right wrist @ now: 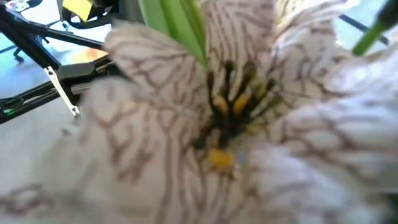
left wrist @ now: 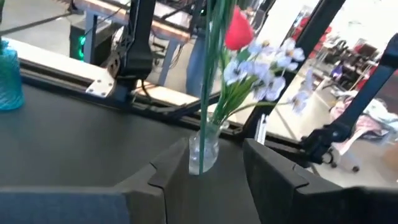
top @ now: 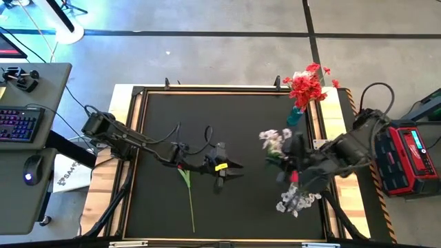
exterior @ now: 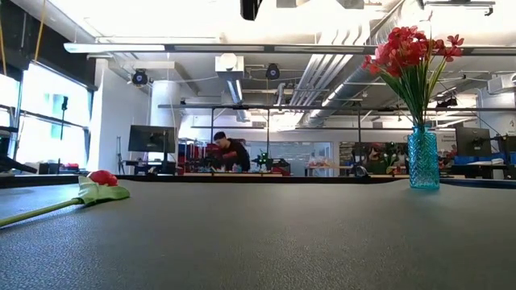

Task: Sort flowers into vase by color
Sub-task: Put the white flowers into the transparent vase

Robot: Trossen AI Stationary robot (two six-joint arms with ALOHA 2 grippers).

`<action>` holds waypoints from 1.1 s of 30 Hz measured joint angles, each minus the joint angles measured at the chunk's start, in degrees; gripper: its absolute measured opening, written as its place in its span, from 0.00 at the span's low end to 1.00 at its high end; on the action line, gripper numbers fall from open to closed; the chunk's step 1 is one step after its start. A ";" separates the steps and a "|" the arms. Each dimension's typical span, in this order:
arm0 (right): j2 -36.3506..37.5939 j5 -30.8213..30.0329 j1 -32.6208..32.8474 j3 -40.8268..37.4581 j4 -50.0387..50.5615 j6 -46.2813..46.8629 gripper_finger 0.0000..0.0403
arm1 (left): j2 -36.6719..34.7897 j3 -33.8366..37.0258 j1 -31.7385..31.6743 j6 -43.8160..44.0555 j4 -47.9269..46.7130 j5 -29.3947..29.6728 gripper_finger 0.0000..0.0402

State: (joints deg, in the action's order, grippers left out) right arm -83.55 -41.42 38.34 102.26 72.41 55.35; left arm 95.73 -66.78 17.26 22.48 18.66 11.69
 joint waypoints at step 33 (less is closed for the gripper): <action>5.66 8.35 16.97 0.07 17.61 4.81 0.00 | -0.01 0.00 0.00 -0.02 -0.86 4.77 0.35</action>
State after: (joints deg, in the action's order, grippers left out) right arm -77.89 -33.07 55.31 102.32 90.02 60.17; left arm 95.72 -66.78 17.26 22.46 17.80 16.45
